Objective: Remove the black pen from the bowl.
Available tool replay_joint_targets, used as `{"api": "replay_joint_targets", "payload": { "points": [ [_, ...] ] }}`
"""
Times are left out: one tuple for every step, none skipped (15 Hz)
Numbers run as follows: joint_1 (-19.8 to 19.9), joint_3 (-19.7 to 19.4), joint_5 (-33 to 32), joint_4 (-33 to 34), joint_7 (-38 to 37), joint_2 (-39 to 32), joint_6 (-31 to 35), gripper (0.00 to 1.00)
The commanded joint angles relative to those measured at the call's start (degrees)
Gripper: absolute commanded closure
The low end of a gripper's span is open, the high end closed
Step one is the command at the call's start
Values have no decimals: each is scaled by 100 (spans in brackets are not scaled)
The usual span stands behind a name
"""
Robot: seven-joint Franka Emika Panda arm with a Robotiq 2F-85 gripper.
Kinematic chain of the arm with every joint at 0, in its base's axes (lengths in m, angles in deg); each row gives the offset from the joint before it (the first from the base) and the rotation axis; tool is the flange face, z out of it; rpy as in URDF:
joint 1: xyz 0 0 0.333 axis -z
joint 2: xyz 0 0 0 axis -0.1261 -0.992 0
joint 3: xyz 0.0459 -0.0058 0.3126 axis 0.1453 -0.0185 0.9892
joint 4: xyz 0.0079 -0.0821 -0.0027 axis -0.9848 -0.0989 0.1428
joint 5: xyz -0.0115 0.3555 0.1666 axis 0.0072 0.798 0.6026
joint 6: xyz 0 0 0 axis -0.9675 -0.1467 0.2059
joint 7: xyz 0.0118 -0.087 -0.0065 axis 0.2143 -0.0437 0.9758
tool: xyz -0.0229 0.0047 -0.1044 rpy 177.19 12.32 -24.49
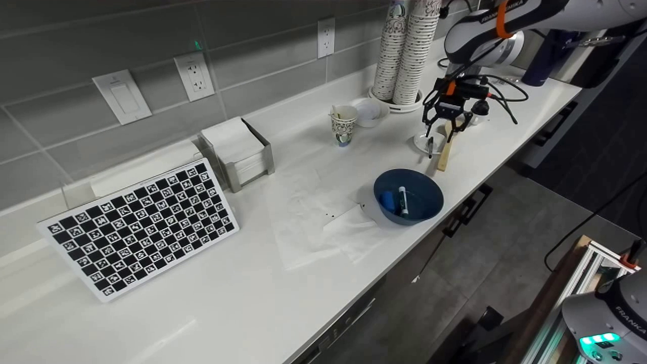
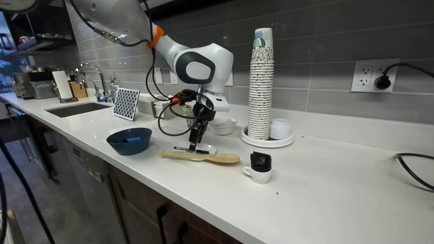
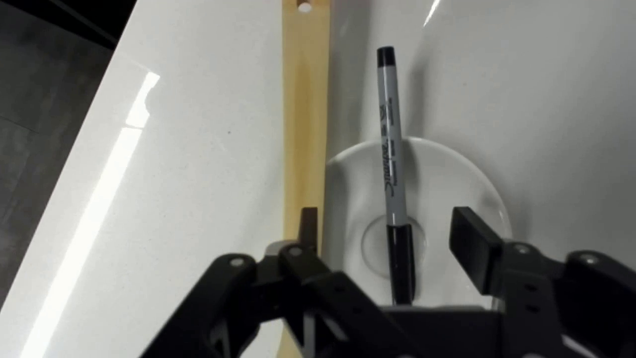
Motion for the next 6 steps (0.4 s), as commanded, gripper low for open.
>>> {"api": "replay_joint_targets", "payload": {
  "points": [
    [-102, -24, -122, -893, 432, 989, 317, 1],
    [-167, -23, -277, -1215, 683, 1282, 593, 0],
    [-232, -10, -398, -1513, 821, 1563, 724, 0],
    [-277, 21, -490, -1773, 991, 1817, 866, 0],
    [-140, -5, -277, -910, 719, 1062, 452, 0],
    [-182, 15, -336, -1168, 818, 1313, 564, 0]
  ]
}}
